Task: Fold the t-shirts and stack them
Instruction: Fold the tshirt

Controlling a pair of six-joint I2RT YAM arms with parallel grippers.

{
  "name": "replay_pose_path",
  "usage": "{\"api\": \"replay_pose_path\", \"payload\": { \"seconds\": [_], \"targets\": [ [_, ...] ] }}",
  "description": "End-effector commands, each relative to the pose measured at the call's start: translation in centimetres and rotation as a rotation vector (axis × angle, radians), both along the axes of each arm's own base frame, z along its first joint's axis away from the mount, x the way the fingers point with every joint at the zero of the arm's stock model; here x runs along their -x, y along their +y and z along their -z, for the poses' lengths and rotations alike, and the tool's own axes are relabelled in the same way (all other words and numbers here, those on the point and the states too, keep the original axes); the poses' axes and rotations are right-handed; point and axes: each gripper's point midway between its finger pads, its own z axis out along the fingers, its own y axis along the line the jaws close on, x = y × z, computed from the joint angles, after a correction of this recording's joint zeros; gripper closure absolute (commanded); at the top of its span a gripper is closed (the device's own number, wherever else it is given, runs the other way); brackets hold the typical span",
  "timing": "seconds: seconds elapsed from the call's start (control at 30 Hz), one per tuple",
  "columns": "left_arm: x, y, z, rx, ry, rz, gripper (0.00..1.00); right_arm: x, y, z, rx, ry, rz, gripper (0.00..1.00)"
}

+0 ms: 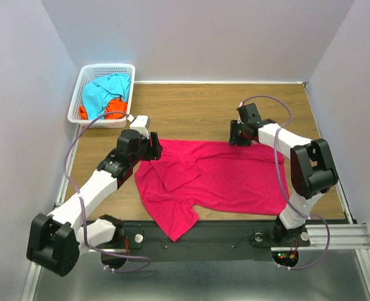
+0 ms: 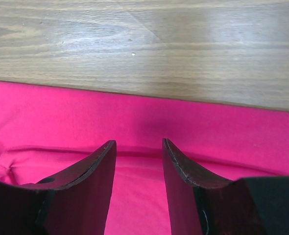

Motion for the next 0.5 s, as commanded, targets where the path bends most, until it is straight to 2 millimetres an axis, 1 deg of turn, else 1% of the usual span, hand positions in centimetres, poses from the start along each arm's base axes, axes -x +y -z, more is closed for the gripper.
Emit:
{"api": "replay_pose_path", "payload": {
  "seconds": [0.0,0.07,0.1,0.13,0.2,0.23,0.33,0.37,0.47],
  "targets": [
    [0.2,1.6,-1.5,-0.015,-0.096,-0.053,0.22,-1.0,0.8,-0.2,0.014,-0.026,-0.008,0.52],
    [0.4,2.1,-1.4,-0.017,-0.114,-0.071,0.20,-0.7,1.2,0.5,0.023,-0.010,-0.021,0.52],
    [0.4,2.2,-1.5,-0.016,-0.125,-0.075,0.16,-0.7,1.2,0.7,0.026,-0.006,-0.024,0.52],
    [0.5,2.4,-1.9,-0.009,-0.143,-0.083,0.14,-0.5,1.6,0.9,0.029,-0.002,-0.034,0.52],
    [0.5,2.7,-2.0,-0.010,-0.160,-0.101,0.14,-0.3,1.9,1.0,0.032,0.000,-0.042,0.52],
    [0.4,2.9,-2.4,-0.007,-0.174,-0.112,0.09,-0.2,2.1,0.7,0.034,-0.007,-0.048,0.52],
    [0.3,3.3,-2.7,-0.011,-0.189,-0.133,0.07,0.3,2.2,0.2,0.038,-0.012,-0.052,0.52],
    [0.2,3.5,-2.7,-0.016,-0.191,-0.144,0.02,0.6,2.2,0.3,0.041,-0.007,-0.054,0.52],
    [0.1,3.7,-3.0,-0.018,-0.200,-0.154,0.02,1.6,2.0,0.5,0.045,0.015,-0.059,0.52]
  ]
}}
